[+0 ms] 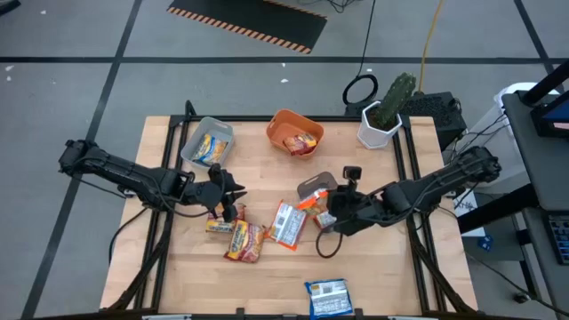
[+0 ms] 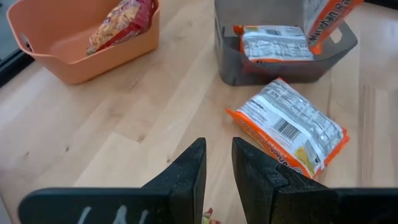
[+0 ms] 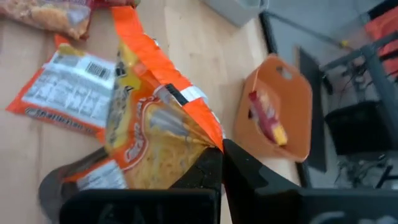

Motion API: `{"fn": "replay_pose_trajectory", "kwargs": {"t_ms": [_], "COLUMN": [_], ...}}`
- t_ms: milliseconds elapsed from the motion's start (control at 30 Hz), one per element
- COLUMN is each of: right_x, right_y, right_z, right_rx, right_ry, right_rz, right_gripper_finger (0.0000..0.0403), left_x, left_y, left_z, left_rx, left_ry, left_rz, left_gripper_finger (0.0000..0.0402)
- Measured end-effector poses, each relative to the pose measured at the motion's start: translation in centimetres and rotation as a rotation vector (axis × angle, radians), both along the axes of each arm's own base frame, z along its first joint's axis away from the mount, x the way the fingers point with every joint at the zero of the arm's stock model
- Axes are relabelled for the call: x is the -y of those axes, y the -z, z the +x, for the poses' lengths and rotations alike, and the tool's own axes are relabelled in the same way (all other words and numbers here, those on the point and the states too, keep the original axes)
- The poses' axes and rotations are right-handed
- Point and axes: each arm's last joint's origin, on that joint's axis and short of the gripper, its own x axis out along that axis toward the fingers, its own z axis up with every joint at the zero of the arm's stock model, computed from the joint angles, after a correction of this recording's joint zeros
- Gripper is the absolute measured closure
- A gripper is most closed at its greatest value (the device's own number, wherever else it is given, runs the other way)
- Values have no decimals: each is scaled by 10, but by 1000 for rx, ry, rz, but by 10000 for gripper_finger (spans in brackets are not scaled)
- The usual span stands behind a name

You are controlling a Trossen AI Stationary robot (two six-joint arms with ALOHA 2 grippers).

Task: Sort Maruchan noodles
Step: Put the bottom orange noodle pack into the black bin

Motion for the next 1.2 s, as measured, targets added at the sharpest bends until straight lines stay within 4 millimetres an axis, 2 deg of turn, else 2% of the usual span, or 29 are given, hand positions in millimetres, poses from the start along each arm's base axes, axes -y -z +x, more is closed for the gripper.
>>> {"fn": "replay_pose_trajectory", "kwargs": {"t_ms": [200,367,733,967,1200], "right_x": [3,0,0,0,6], "right_y": [4,5,6,24,44], "right_z": [-8,-8,-8,-12,-15], "right_rx": [-63,-87,-84,-163,-226], "right_ry": [54,21,43,26,34], "right_rz": [30,103,150,188,155], "right_gripper_finger": [403,403,403,403,403], "left_x": [0,2,2,2,2], "left_y": [0,0,0,0,0], "left_z": [0,0,0,0,0], "left_rx": [5,7,7,9,10], "left_ry": [-13,-9,-7,-9,-7], "left_rz": [-16,-22,-22,-25,-23], "left_gripper_finger": [318,318,318,318,318]}}
